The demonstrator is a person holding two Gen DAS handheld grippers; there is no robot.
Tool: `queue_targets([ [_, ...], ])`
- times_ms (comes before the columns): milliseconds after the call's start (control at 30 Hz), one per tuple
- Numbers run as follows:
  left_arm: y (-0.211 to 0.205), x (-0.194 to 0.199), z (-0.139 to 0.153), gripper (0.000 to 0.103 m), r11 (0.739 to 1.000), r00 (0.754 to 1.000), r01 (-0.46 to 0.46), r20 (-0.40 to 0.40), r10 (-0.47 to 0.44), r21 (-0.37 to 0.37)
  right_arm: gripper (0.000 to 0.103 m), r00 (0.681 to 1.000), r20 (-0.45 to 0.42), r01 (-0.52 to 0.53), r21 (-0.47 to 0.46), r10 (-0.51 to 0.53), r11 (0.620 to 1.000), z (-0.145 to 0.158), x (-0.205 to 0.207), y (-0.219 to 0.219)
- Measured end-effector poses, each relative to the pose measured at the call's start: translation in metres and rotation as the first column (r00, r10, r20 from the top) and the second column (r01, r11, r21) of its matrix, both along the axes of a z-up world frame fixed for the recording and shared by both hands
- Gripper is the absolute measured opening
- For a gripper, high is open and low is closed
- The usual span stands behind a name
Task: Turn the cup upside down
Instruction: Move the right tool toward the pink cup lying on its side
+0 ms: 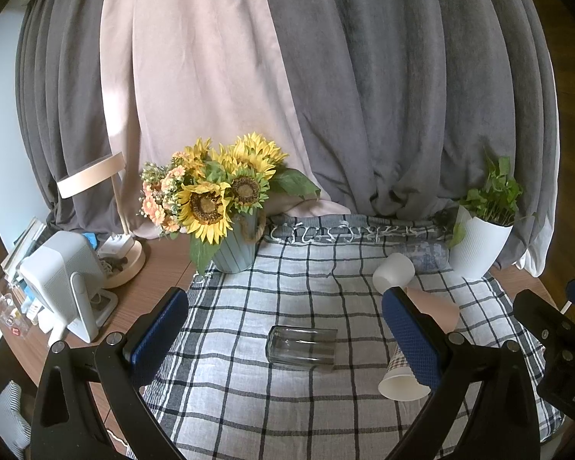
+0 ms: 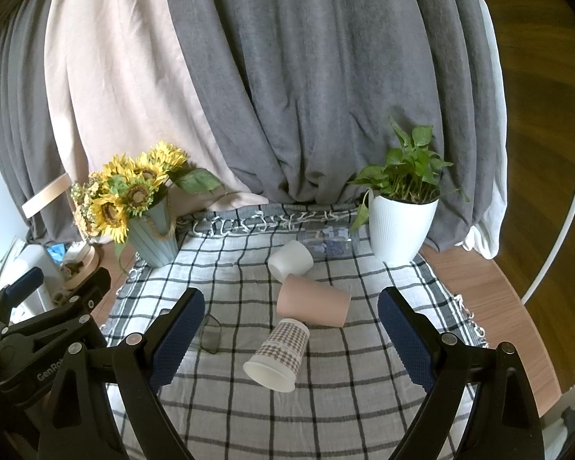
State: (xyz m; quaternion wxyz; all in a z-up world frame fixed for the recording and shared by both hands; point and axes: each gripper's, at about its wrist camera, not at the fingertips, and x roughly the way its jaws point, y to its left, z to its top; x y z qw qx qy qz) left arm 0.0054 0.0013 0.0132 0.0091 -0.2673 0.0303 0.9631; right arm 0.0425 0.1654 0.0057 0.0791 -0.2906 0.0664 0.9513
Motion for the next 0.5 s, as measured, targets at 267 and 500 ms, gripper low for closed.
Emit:
queue_targets([
  [267, 0.000, -0.001, -0.003, 0.103, 1.000, 1.000, 0.001, 0.006, -0.001, -0.005, 0.092, 1.000, 0.002, -0.001, -0.001, 0.001, 1.000, -0.001, 0.000, 0.000],
  [500, 0.008, -0.014, -0.011, 0.103, 1.000, 0.997, -0.008, 0.076, 0.008, -0.005, 0.092, 1.000, 0.020, -0.010, -0.006, 0.010, 1.000, -0.008, -0.005, 0.005],
])
